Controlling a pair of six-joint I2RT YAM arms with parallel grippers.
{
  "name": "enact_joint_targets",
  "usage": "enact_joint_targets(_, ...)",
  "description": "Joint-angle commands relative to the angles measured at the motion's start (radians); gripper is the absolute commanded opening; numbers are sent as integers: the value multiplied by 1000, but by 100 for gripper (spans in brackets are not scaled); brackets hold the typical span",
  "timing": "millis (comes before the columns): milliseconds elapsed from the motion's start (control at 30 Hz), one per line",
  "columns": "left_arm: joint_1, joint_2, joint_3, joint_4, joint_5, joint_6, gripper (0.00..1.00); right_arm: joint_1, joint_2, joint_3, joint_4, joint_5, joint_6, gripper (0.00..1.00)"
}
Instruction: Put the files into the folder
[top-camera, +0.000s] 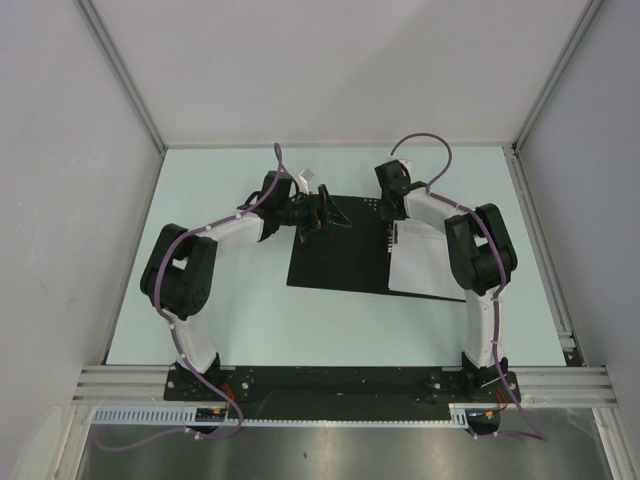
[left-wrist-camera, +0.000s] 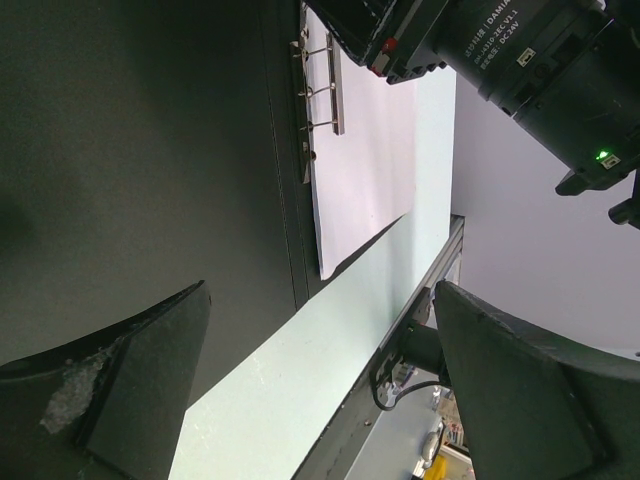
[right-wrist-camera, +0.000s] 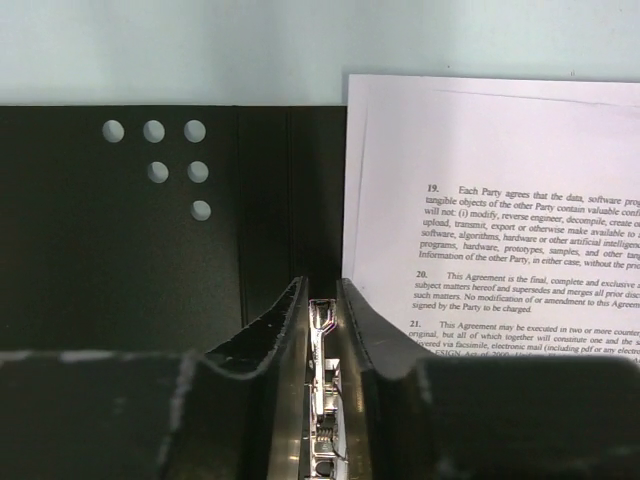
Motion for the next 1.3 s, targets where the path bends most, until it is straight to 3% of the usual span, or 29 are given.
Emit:
enact_joint_targets(0,3,-40,-4,14,5,-3,100,6,2,35,12,9,4,19)
enact_joint_targets(600,4,-32,-12,28,11,-15,99,52,-145,-28,-41,74,11,3)
enact_joint_targets(1267,4,-35,-12,23,2,-13,100,126,-297,-206,-83,126,89,0)
